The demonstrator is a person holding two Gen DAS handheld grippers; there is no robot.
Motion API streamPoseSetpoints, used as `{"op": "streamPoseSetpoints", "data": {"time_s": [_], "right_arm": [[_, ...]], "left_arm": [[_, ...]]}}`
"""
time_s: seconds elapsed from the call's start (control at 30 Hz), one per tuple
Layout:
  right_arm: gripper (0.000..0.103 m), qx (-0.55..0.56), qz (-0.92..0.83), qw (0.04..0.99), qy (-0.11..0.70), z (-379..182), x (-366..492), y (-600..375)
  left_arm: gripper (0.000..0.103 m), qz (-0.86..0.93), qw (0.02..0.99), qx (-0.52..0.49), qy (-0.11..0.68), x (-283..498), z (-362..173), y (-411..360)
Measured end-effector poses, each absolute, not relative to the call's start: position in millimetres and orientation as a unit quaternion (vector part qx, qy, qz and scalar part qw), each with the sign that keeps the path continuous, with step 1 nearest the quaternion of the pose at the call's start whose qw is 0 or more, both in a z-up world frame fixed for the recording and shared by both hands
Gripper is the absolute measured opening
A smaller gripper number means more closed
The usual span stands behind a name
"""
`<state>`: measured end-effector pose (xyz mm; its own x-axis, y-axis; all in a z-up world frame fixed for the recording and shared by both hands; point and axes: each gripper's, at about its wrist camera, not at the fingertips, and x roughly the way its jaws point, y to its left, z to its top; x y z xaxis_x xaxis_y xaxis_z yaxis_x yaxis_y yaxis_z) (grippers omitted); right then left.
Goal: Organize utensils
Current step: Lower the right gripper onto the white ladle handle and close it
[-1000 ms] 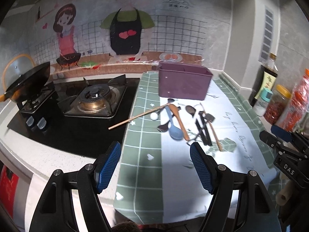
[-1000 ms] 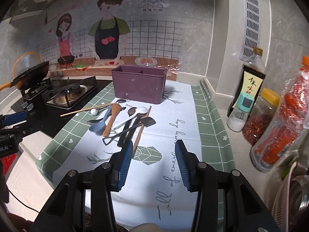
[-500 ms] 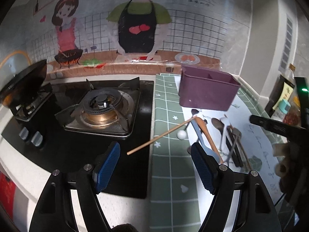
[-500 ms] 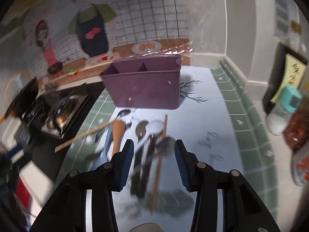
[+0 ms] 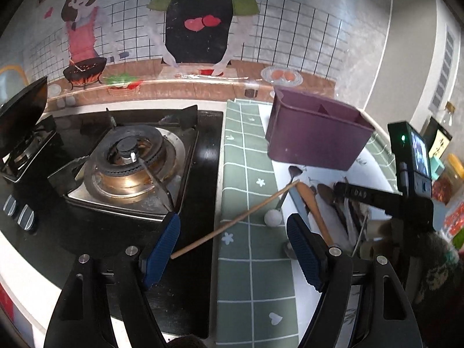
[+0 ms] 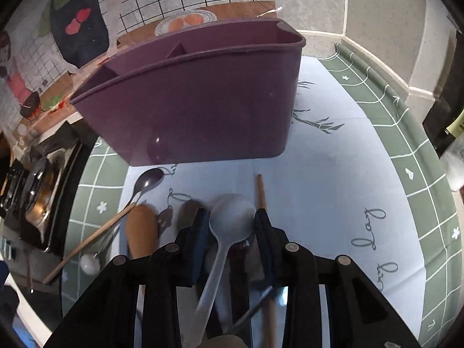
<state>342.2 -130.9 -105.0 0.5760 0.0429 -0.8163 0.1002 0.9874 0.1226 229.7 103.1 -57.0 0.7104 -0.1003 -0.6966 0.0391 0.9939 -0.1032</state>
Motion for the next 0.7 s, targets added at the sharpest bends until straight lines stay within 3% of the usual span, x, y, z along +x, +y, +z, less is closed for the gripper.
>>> {"op": "streamPoseSetpoints", "data": {"time_s": [0.37,0.7], "right_arm": [[0.031,0.005,0.0,0.888,0.459,-102.7,339.3,-127.1],[0.031,-0.037,0.027,0.921,0.386,-47.2,281.6,-160.8]], "left_arm": [[0.076,-0.036,0.911,-0.053,0.408,212.7,-69.5,91.2],[0.076,-0.095,0.924,0.017,0.369,194.2,-82.7,20.0]]}}
